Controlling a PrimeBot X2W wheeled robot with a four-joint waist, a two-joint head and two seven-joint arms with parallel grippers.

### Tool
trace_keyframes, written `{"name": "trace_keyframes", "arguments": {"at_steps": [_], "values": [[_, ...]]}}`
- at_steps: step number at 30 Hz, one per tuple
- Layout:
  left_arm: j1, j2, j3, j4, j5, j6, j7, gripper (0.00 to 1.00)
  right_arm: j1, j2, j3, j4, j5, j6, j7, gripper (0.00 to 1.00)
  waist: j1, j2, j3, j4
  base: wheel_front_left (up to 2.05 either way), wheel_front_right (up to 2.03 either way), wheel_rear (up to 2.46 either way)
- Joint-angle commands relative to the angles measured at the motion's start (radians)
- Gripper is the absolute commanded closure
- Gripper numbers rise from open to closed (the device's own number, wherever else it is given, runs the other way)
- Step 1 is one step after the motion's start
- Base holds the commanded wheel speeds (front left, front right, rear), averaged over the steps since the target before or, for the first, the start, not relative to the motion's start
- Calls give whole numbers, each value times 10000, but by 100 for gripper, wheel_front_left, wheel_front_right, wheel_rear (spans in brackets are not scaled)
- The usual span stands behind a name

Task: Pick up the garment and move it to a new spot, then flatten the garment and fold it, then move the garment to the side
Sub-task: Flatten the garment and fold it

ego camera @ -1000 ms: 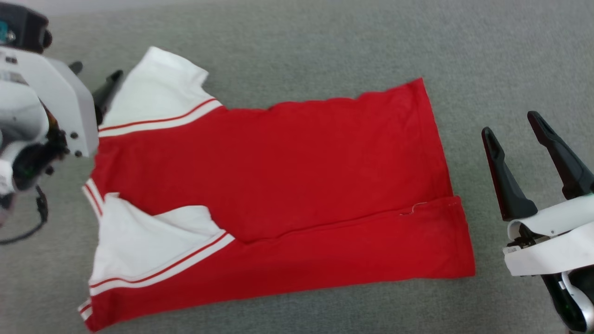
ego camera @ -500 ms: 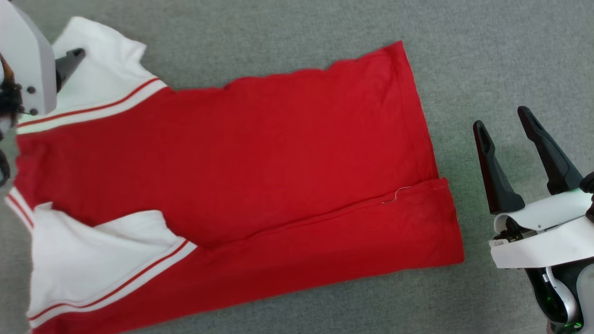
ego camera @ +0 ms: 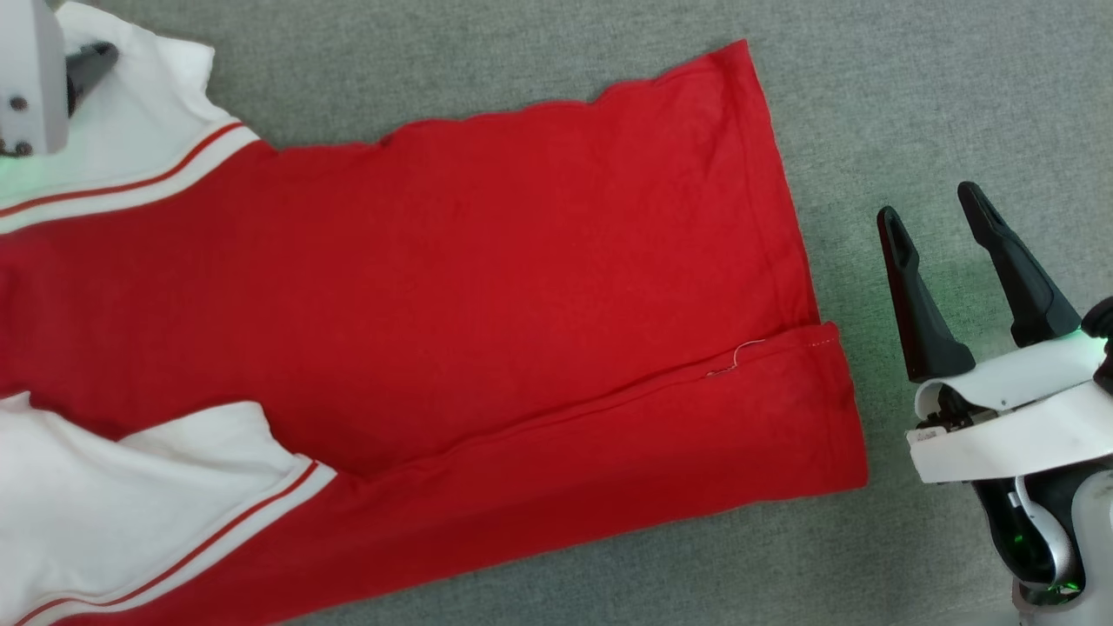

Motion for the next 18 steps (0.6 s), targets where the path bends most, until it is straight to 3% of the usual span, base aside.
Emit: {"name": "trace_keyframes", "arguments": {"at_steps": [1,2,4,7,11,18], "values": [[311,-123,-239,424,-82,36,373,0,-190,-54,18,38,112,-11,34,0,0,0,63,-40,0,0,0],[324,-219,-232,565,-187,101,565,6,-196,-79,23,60,169,-11,136,0,0,0,77,-40,0,0,0],[332,-412,-225,837,-467,191,1038,100,-205,-95,88,73,369,-11,338,0,0,0,91,-42,0,0,0],[256,-493,-375,926,-521,146,1609,100,-301,-76,152,-50,753,-11,686,0,0,0,91,-26,0,0,0],[39,-606,-235,841,-589,128,1440,100,-522,-157,90,-198,1184,-11,1531,0,0,0,69,61,0,0,0],[-134,-1013,-235,913,-567,138,1230,100,-1749,-382,-67,-218,1306,-11,4358,0,0,0,6,431,0,0,0]]}}
